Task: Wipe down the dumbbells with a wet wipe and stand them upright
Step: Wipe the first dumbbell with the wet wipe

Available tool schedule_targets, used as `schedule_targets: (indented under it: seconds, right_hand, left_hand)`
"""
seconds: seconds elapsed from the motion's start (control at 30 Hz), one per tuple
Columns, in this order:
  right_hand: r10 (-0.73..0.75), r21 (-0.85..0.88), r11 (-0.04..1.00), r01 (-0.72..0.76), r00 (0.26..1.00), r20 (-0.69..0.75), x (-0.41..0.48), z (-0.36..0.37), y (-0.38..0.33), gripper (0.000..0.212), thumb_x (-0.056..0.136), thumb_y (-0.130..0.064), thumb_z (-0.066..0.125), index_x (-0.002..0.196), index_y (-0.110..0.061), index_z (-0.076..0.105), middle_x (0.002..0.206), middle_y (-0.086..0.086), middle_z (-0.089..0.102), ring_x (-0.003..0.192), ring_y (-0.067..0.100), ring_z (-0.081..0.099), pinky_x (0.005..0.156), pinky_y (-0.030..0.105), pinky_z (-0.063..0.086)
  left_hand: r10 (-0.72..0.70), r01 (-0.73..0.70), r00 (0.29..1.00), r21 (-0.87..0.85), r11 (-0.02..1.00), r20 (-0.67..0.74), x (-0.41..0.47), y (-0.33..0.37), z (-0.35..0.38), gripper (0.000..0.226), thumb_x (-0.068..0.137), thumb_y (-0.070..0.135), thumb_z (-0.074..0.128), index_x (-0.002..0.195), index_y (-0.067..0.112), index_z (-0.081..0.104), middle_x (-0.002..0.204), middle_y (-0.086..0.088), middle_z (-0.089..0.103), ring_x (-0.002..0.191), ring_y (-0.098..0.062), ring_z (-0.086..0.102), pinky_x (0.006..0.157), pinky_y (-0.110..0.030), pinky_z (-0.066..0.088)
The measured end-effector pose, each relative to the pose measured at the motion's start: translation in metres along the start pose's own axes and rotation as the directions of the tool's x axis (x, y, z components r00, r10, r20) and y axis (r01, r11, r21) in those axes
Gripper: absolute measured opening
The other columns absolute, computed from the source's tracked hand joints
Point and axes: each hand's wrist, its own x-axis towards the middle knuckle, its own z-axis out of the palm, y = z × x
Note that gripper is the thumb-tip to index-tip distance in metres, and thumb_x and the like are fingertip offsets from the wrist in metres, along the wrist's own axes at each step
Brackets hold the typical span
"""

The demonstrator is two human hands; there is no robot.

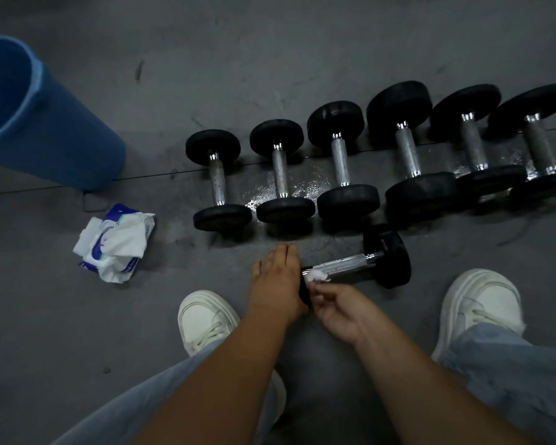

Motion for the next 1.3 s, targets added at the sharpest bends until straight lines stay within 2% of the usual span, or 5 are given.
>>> schedule_targets:
  seconds: [0.3, 0.47, 0.6, 0.93, 1.3]
  right_hand:
    - [-0.219, -0.173, 0.969, 0.177, 0.938, -0.270, 0.023, 0.036, 0.007, 0.044, 0.067, -0.042, 0.084, 0.085, -0.007, 0.066, 0.085, 0.012, 0.071, 0.068, 0.022, 0.069, 0.068, 0.037, 0.060]
    - [-0.213, -0.152, 0.971, 0.183, 0.953, -0.217, 0.016, 0.027, 0.019, 0.020, 0.087, -0.027, 0.070, 0.082, -0.010, 0.063, 0.069, 0.005, 0.061, 0.052, 0.011, 0.053, 0.039, 0.014, 0.041]
    - [-0.177, 0.008, 0.983, 0.183, 0.960, -0.215, 0.017, 0.045, 0.009, 0.012, 0.087, -0.015, 0.070, 0.097, -0.008, 0.070, 0.095, 0.010, 0.073, 0.081, 0.022, 0.070, 0.075, 0.032, 0.058]
    - [-0.101, 0.014, 0.994, 0.104, 0.984, -0.146, 0.019, 0.041, 0.011, 0.028, 0.084, -0.024, 0.074, 0.107, -0.009, 0.071, 0.101, 0.009, 0.073, 0.091, 0.024, 0.070, 0.080, 0.035, 0.056]
    - [-0.063, -0.181, 0.983, 0.026, 0.977, -0.203, 0.010, 0.018, 0.003, 0.026, 0.090, -0.003, 0.048, 0.066, -0.012, 0.052, 0.040, -0.003, 0.051, 0.030, 0.005, 0.042, 0.033, 0.013, 0.026]
  left_hand:
    - [-0.008, 0.007, 0.999, -0.028, 1.000, -0.031, -0.001, 0.001, 0.004, 0.106, 0.075, 0.043, 0.073, 0.155, 0.016, 0.008, 0.161, -0.004, 0.014, 0.150, -0.020, 0.014, 0.120, -0.043, 0.013]
    - [0.000, -0.001, 0.999, -0.035, 0.999, -0.032, -0.002, 0.000, 0.004, 0.107, 0.074, 0.045, 0.073, 0.155, 0.016, 0.010, 0.161, -0.005, 0.014, 0.149, -0.021, 0.016, 0.120, -0.044, 0.012]
    - [-0.004, 0.002, 0.999, -0.033, 0.999, -0.042, -0.001, 0.000, 0.005, 0.103, 0.076, 0.041, 0.073, 0.155, 0.017, 0.010, 0.161, -0.004, 0.014, 0.149, -0.019, 0.015, 0.120, -0.043, 0.013]
    - [-0.001, 0.000, 1.000, -0.034, 0.999, -0.023, -0.003, 0.001, 0.004, 0.101, 0.079, 0.039, 0.070, 0.155, 0.017, 0.008, 0.162, -0.004, 0.011, 0.150, -0.019, 0.013, 0.120, -0.044, 0.010]
    - [0.005, -0.005, 1.000, -0.027, 1.000, -0.003, -0.004, 0.000, 0.004, 0.107, 0.078, 0.044, 0.071, 0.156, 0.016, 0.004, 0.163, -0.007, 0.008, 0.151, -0.021, 0.011, 0.121, -0.044, 0.007]
